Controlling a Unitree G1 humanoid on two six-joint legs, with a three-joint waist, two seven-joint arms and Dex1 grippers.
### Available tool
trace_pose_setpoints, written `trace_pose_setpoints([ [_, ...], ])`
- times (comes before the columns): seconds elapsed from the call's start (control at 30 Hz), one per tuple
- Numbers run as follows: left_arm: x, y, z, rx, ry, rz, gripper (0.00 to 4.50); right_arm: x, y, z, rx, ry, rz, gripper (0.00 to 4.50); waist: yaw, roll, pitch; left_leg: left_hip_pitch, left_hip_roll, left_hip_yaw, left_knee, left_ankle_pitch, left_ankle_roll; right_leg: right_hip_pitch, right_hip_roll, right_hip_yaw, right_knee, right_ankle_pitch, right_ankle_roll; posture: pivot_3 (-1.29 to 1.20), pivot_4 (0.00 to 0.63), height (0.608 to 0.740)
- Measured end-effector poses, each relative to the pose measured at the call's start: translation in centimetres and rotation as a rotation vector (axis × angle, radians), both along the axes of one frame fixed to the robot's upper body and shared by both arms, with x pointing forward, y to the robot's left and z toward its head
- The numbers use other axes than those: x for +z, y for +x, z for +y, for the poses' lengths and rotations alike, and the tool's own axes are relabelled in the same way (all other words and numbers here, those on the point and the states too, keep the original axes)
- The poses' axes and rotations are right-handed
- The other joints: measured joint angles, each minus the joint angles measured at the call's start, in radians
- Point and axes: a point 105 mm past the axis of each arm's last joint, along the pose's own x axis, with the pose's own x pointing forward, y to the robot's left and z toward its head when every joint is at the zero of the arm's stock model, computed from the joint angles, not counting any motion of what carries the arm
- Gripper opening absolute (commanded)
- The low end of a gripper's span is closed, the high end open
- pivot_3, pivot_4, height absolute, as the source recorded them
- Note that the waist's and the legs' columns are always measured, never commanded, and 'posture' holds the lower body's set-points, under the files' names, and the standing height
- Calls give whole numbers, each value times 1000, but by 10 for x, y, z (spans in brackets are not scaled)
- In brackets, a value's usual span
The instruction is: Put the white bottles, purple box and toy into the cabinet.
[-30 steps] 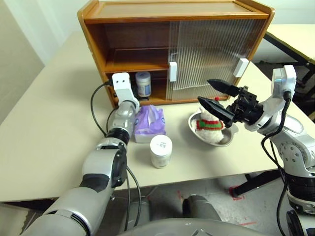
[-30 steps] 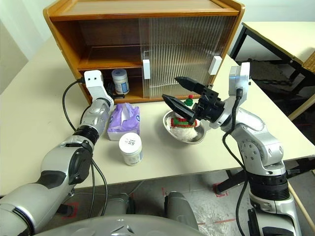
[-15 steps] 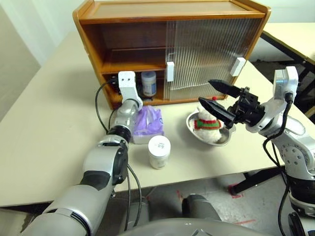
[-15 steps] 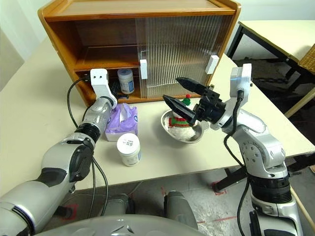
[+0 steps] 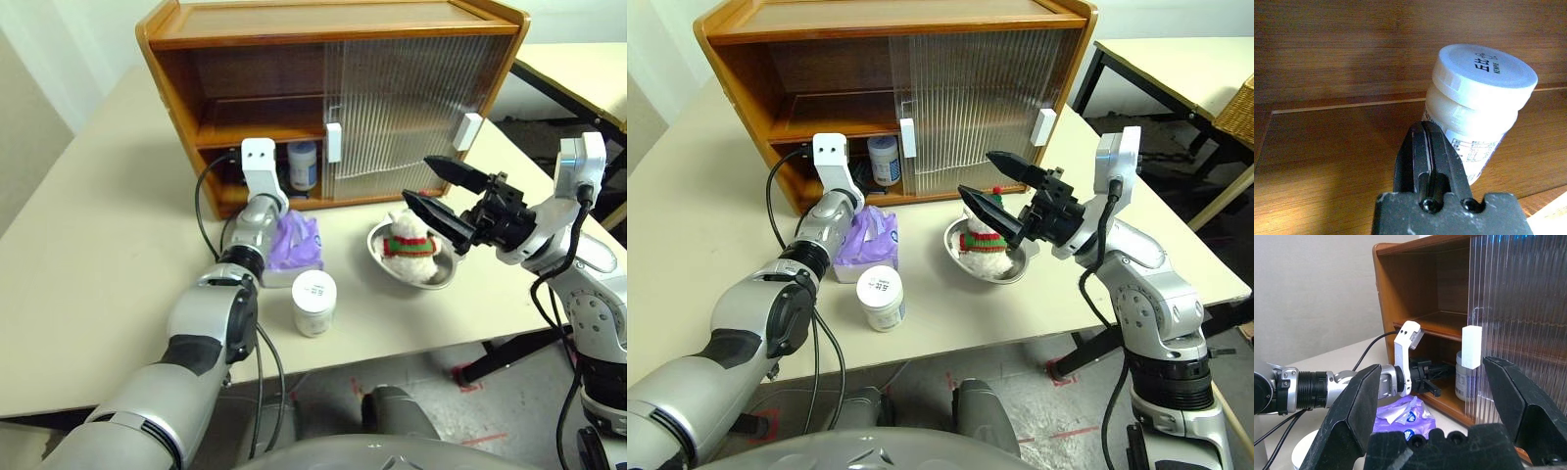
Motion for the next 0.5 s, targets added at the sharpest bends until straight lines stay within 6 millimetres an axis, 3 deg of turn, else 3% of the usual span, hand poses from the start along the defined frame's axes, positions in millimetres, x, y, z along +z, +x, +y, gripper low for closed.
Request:
trace_pose_setpoints([
  [0.23, 5, 1, 2, -12, -32, -22, 41, 0, 0, 1, 11, -1, -2, 4500, -1, 0, 0, 0, 0, 0, 0, 0, 0, 0, 0, 0, 0, 0, 0, -86, 0, 740],
  [0.43, 22, 0, 5, -19, -60, -112, 41, 2, 2, 2, 27, 2, -6, 4500, 1, 0, 0, 0, 1, 0, 0, 0, 0, 0, 0, 1, 0, 0, 0, -66, 0, 740],
  [0.5, 21, -2, 7, -15, -67, -128, 404, 1, 3, 2, 31, 3, -2, 4500, 1, 0, 0, 0, 2, 0, 0, 0, 0, 0, 0, 1, 1, 1, -1, -61, 0, 740],
])
